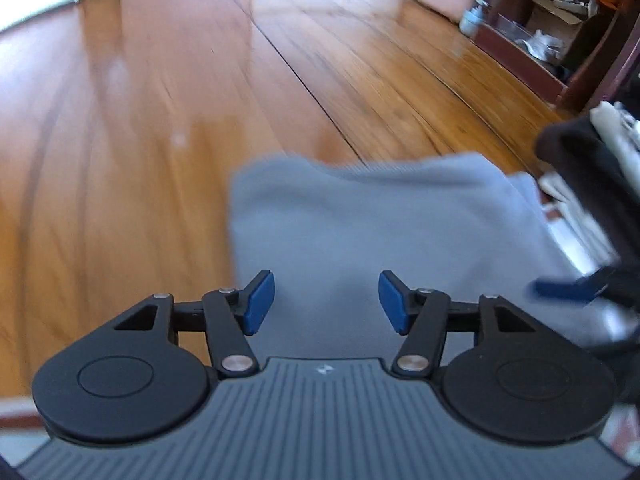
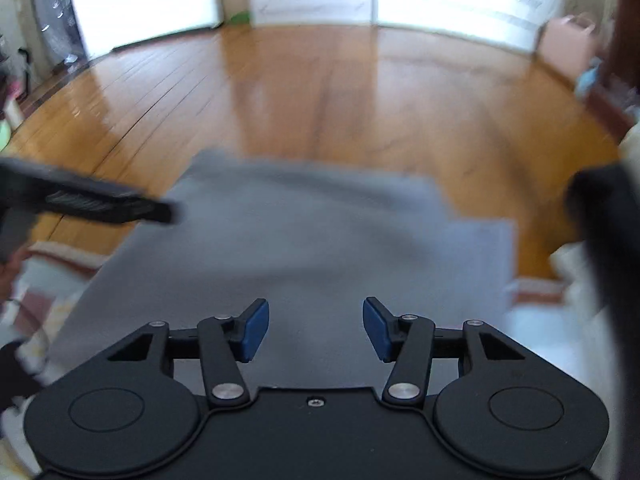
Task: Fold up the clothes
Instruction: 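Open both grippers and smooth the grey shirt flat on the rug, then pinch the shirt edge with the right gripper while the left gripper pinches beside it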
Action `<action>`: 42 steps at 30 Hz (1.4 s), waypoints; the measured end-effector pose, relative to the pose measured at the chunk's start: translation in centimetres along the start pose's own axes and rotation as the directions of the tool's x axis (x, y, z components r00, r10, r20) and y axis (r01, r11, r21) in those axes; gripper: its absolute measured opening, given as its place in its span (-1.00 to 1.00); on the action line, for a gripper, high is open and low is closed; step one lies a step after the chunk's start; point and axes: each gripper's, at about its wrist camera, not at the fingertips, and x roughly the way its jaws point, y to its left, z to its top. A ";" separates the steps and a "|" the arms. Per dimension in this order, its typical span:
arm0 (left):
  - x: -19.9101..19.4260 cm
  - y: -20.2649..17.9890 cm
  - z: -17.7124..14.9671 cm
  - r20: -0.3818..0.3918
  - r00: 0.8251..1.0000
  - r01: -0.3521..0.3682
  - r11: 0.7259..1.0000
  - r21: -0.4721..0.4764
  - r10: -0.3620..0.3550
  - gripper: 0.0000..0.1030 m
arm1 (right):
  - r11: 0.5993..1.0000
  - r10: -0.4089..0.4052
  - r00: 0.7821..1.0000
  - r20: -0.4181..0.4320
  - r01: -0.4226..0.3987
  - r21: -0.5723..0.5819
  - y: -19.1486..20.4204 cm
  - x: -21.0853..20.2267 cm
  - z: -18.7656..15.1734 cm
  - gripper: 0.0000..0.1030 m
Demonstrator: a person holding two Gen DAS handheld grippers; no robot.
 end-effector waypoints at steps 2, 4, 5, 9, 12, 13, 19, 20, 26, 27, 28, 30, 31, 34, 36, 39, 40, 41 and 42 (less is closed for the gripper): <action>0.3 -1.0 -1.2 -0.020 1.000 -0.002 1.000 -0.003 0.002 0.13 | 0.998 -0.016 0.999 -0.028 0.014 -0.055 2.3 1.0 -1.0 0.10; 0.2 -1.9 -2.3 -0.033 0.998 -0.051 0.998 0.038 0.052 0.14 | 0.993 -0.047 0.998 -0.036 0.043 -0.111 3.8 1.4 -2.3 0.12; 0.0 -2.2 -2.7 -0.040 0.996 -0.077 0.996 0.049 0.079 0.14 | 0.991 -0.055 0.998 -0.021 0.052 -0.119 3.9 1.1 -2.9 0.19; -1.1 -1.9 -3.9 -0.070 0.983 -0.166 0.985 0.055 0.169 0.14 | 0.998 -0.053 0.998 -0.027 0.053 0.018 1.0 -1.4 -5.4 0.35; -2.2 -1.1 -5.6 -0.120 0.962 -0.243 0.969 0.041 0.246 0.31 | 0.989 -0.047 0.998 -0.031 0.051 0.137 -1.5 -3.4 -7.3 0.36; -2.7 -0.5 -6.4 -0.135 0.961 -0.242 0.970 0.014 0.242 0.34 | 0.983 -0.045 0.998 -0.032 0.050 0.177 -2.3 -4.1 -7.9 0.36; -5.6 1.5 -8.6 -0.151 0.978 -0.167 0.975 -0.146 0.145 0.35 | 0.913 -0.033 0.999 -0.039 0.046 0.406 -7.3 -8.2 -11.7 0.40; -5.9 1.1 -8.5 -0.126 0.982 -0.158 0.977 -0.142 0.140 0.31 | 0.896 -0.031 0.999 -0.039 0.045 0.443 -8.2 -8.9 -12.3 0.40; -9.0 0.1 -6.8 0.114 0.993 0.042 0.989 -0.144 -0.025 0.00 | 0.793 0.025 0.999 0.022 -0.033 0.608 -9.6 -8.9 -13.4 0.41; -8.7 -0.4 -6.7 0.117 0.990 0.090 0.987 -0.131 -0.074 0.00 | 0.774 0.035 0.999 0.035 -0.049 0.632 -9.7 -8.8 -13.5 0.41; -8.3 -1.0 -6.6 0.119 0.985 0.137 0.983 -0.118 -0.123 0.00 | 0.753 0.044 0.998 0.049 -0.065 0.655 -9.9 -8.6 -13.6 0.42; -7.0 -2.4 -6.3 0.101 0.977 0.198 0.976 -0.086 -0.189 0.00 | 0.709 0.061 0.995 0.077 -0.097 0.698 -10.1 -8.4 -13.8 0.49; -5.8 -3.4 -6.3 0.074 0.977 0.206 0.977 -0.064 -0.201 0.00 | 0.686 0.068 0.993 0.091 -0.113 0.718 -10.2 -8.2 -13.9 0.53; -2.5 -6.4 -6.7 -0.034 0.973 0.228 0.974 -0.011 -0.228 0.00 | 0.613 0.089 0.987 0.136 -0.161 0.774 -10.6 -7.8 -14.2 0.57; -1.1 -7.8 -7.3 -0.092 0.972 0.218 0.976 -0.010 -0.218 0.00 | 0.561 0.100 0.981 0.166 -0.193 0.805 -10.8 -7.5 -14.4 0.57; -0.6 -8.1 -7.6 -0.110 0.963 0.244 0.969 -0.033 -0.246 -0.01 | 0.632 0.034 0.980 0.194 -0.172 0.756 -11.1 -5.7 -13.4 0.39; -0.6 -8.1 -7.7 -0.112 0.959 0.259 0.965 -0.044 -0.262 0.02 | 0.658 0.020 0.984 0.177 -0.146 0.739 -10.7 -5.5 -13.0 0.08; -0.5 -8.0 -7.7 -0.113 0.954 0.273 0.960 -0.057 -0.278 0.02 | 0.683 0.005 0.987 0.160 -0.120 0.720 -10.3 -5.3 -12.6 -0.44; -0.5 -7.5 -7.6 -0.114 0.949 0.285 0.955 -0.088 -0.294 0.02 | 0.708 -0.011 0.990 0.144 -0.094 0.700 -9.9 -5.2 -12.2 -0.59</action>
